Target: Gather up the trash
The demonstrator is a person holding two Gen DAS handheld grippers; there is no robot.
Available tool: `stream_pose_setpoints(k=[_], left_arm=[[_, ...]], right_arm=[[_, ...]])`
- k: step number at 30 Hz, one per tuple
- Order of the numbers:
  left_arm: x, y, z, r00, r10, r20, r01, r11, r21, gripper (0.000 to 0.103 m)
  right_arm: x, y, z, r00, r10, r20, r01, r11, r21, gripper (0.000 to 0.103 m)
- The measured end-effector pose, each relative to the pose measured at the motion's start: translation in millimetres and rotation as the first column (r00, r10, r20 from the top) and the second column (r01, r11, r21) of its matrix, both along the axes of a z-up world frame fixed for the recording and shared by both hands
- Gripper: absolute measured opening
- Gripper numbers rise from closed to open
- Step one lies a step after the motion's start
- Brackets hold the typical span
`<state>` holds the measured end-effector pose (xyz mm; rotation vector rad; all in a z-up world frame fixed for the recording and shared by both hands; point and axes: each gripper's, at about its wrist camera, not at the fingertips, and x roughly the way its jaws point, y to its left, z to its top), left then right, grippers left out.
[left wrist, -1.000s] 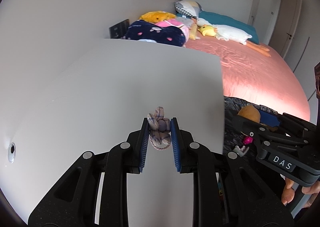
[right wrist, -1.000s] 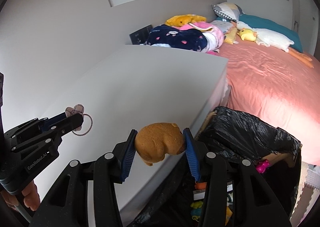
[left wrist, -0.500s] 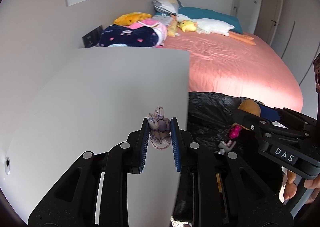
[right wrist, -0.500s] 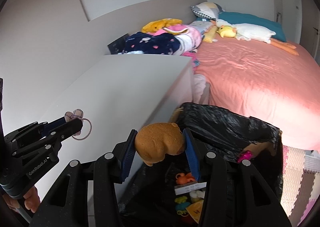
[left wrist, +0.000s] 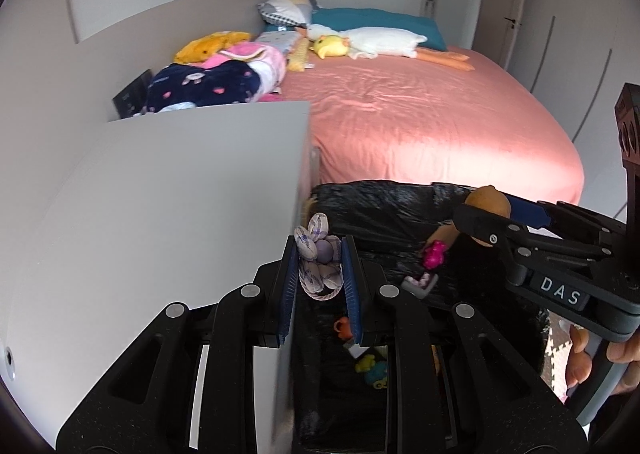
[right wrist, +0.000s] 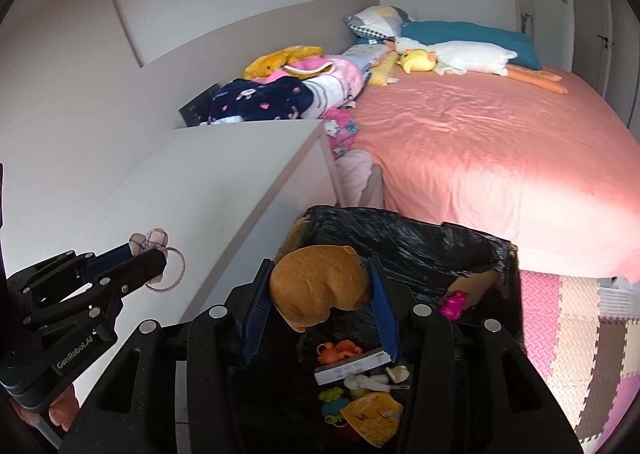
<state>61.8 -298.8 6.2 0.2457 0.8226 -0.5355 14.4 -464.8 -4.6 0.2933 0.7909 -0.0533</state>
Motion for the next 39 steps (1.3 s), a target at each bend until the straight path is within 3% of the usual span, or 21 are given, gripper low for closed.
stream_pose_setpoints(k=[13, 15, 16, 17, 18, 19, 39], left_arm=[[-16.5, -27.5, -5.0, 0.99, -0.136, -0.036, 0.136, 0.991, -0.013, 0.024], [-16.8, -28.5, -7.4, 0.985, -0.163, -0.053, 0.163, 0.987, -0.014, 0.037], [-16.7, -28.0, -9.0, 0.985, -0.165, -0.055, 0.165, 0.986, -0.01, 0.072], [-16.9, -27.0, -9.5, 0.987, -0.152, -0.05, 0.152, 0.988, -0.007, 0.096], [-17.4, -24.8, -9.3, 0.989, -0.143, -0.041, 0.142, 0.99, -0.013, 0.097], [-17.0, -22.2, -9.8, 0.989, -0.142, -0.04, 0.141, 0.99, -0.018, 0.097], [-14.6, -14.7, -15.6, 0.995, -0.102, -0.004, 0.102, 0.995, 0.001, 0.097]], right_arm=[[-17.7, -42.0, 12.5, 0.994, -0.105, 0.031, 0.106, 0.994, -0.02, 0.048], [-18.4, -44.6, 15.6, 0.992, -0.118, 0.036, 0.119, 0.992, -0.036, 0.049], [-18.2, -44.9, 17.1, 0.993, -0.117, 0.034, 0.118, 0.992, -0.049, 0.054], [-18.8, -45.9, 18.8, 0.992, -0.123, 0.04, 0.125, 0.99, -0.058, 0.071], [-20.4, -46.3, 20.5, 0.989, -0.136, 0.051, 0.139, 0.988, -0.067, 0.09], [-22.4, -46.6, 22.8, 0.986, -0.154, 0.069, 0.159, 0.984, -0.078, 0.092], [-18.9, -48.8, 15.5, 0.987, -0.154, 0.049, 0.157, 0.986, -0.063, 0.093]])
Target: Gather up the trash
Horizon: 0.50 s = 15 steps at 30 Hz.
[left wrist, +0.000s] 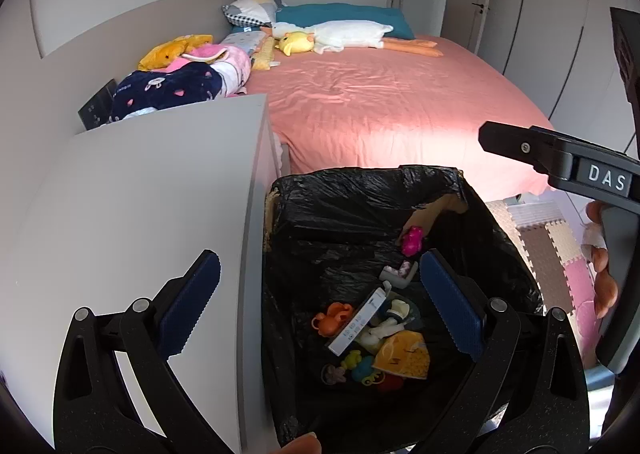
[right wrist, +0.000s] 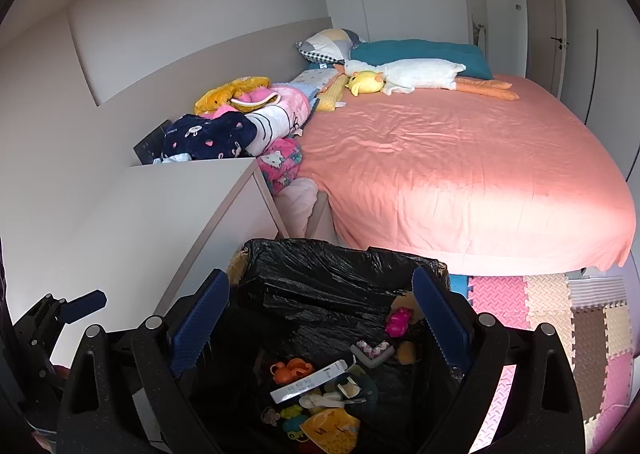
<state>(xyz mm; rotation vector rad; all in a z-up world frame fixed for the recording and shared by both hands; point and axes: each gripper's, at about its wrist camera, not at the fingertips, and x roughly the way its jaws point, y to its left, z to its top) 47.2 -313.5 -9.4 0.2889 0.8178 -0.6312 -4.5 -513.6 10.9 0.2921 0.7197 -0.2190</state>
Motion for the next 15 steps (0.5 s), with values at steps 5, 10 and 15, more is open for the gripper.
stream_pose_setpoints(k=[5, 10, 15], left_arm=[[2.2, 2.8, -0.6, 1.0, 0.015, -0.008, -0.015, 1.0, -0.008, 0.097], [1.0, 2.6, 1.5, 1.0, 0.015, 0.001, -0.015, 1.0, -0.015, 0.097], [-1.3, 2.0, 2.3, 1.0, 0.007, 0.007, -0.007, 1.0, -0.017, 0.097]], right_arm=[[0.3, 2.5, 0.3, 1.0, 0.003, -0.001, -0.003, 1.0, -0.002, 0.093], [0.2, 3.2, 0.7, 1.0, 0.005, -0.002, -0.005, 1.0, -0.001, 0.093], [0.5, 3.0, 0.7, 1.0, 0.004, -0.001, -0.004, 1.0, 0.0, 0.093]])
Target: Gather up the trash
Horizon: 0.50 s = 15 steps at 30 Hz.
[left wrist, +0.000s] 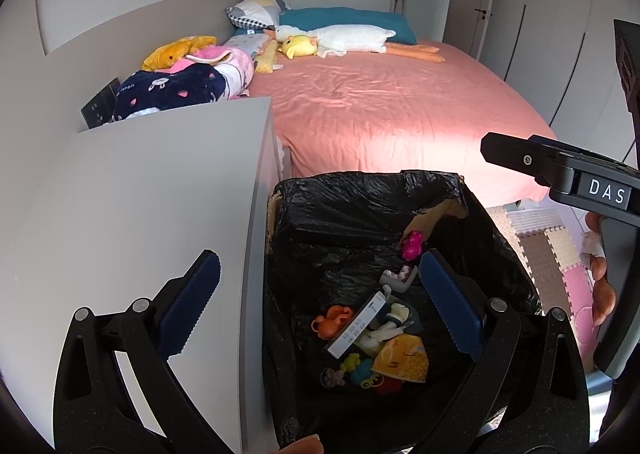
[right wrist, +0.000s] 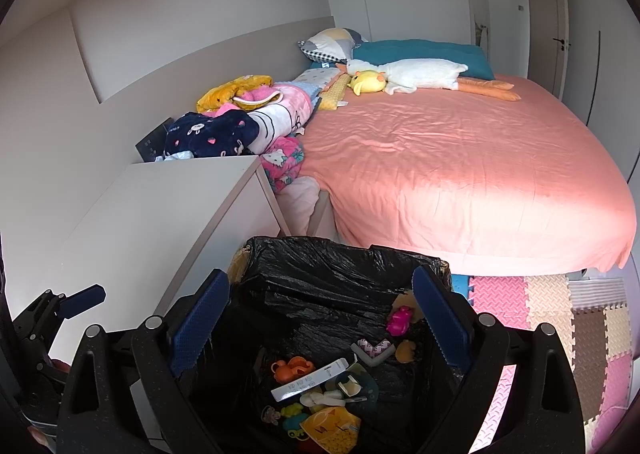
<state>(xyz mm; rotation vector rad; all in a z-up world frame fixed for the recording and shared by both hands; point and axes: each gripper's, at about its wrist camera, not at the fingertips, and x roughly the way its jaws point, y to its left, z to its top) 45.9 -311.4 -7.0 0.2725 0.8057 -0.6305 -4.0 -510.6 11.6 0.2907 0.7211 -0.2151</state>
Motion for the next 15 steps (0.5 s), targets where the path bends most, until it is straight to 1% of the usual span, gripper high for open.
stream_pose_setpoints(k=[7, 11, 15], left_arm=[[-2.1, -0.2, 1.1, 1.0, 0.001, 0.007, -0.001, 1.0, -0.001, 0.097], [-0.2, 2.7, 2.6, 1.0, 0.008, -0.009, -0.008, 0.999, -0.031, 0.097], [0.2, 3.2, 4.4, 1.0, 0.007, -0.002, -0.007, 1.0, -0.03, 0.097]], right_arm=[[0.1, 0.5, -0.2, 1.0, 0.002, -0.001, -0.002, 1.0, -0.001, 0.093], [-1.0, 2.6, -1.0, 1.0, 0.003, -0.004, -0.003, 1.0, 0.0, 0.093], [-1.4, 3.1, -1.3, 1.0, 0.003, -0.004, -0.003, 1.0, 0.002, 0.093]])
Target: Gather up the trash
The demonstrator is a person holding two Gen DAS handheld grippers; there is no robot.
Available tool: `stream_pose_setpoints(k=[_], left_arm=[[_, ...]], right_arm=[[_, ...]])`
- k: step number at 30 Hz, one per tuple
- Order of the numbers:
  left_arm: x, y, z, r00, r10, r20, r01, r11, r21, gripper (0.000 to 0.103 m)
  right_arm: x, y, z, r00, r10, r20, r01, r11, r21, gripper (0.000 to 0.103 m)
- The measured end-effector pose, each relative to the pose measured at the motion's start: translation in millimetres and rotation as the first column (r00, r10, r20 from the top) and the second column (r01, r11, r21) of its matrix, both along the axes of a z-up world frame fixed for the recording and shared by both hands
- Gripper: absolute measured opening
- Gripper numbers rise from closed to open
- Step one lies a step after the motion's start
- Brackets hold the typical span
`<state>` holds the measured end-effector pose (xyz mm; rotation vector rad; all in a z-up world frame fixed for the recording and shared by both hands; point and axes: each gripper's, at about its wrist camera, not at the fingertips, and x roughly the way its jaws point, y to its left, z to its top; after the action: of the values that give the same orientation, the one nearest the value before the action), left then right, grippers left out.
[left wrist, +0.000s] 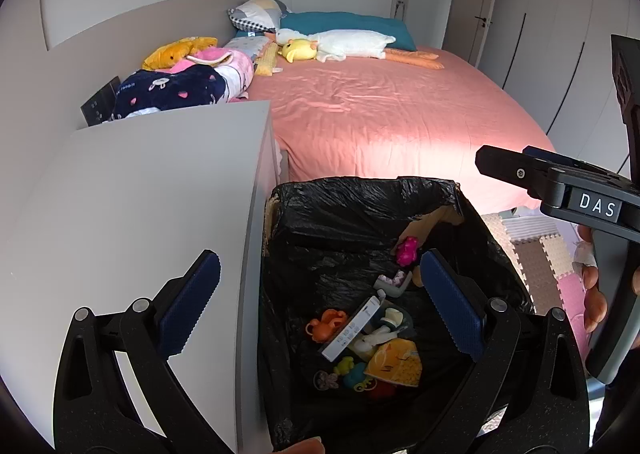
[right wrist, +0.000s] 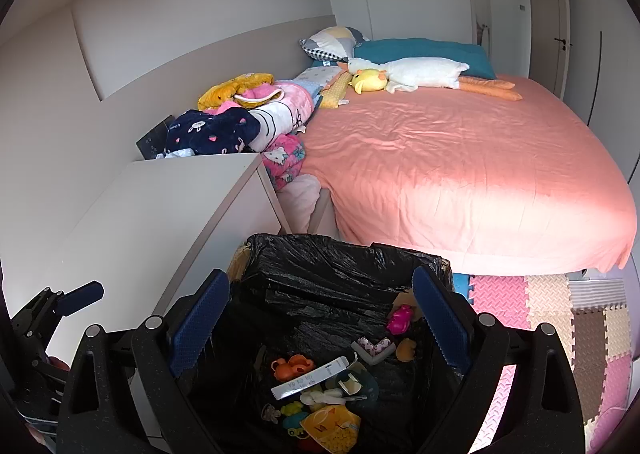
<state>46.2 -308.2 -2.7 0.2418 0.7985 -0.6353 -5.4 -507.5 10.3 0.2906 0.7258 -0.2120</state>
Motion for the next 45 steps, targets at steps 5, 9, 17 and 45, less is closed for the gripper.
stream_pose_setpoints(k=[5, 9, 17, 45], left_arm=[[-1.3, -1.7, -1.0, 1.0, -0.004, 0.002, 0.004, 1.0, 0.009, 0.097], [-2.2, -2.7, -1.8, 1.0, -0.007, 0.005, 0.006, 1.0, 0.015, 0.097], [-3.7, -2.8, -1.8, 1.0, -0.012, 0.011, 0.011, 1.0, 0.019, 0.097], [-2.9, -2.1, -2.7, 1.0, 0.004, 0.022, -0.004, 1.0, 0.024, 0.097]], right_arm=[[0.0, 0.2, -0.1, 1.0, 0.0, 0.0, 0.0, 1.0, -0.001, 0.093], [0.2, 0.3, -0.1, 1.0, -0.001, -0.001, 0.001, 1.0, -0.002, 0.093], [0.4, 0.3, 0.0, 1.0, 0.001, -0.002, -0.001, 1.0, -0.001, 0.093], [0.7, 0.8, -2.0, 1.0, 0.001, -0.007, -0.001, 1.0, -0.002, 0.093]])
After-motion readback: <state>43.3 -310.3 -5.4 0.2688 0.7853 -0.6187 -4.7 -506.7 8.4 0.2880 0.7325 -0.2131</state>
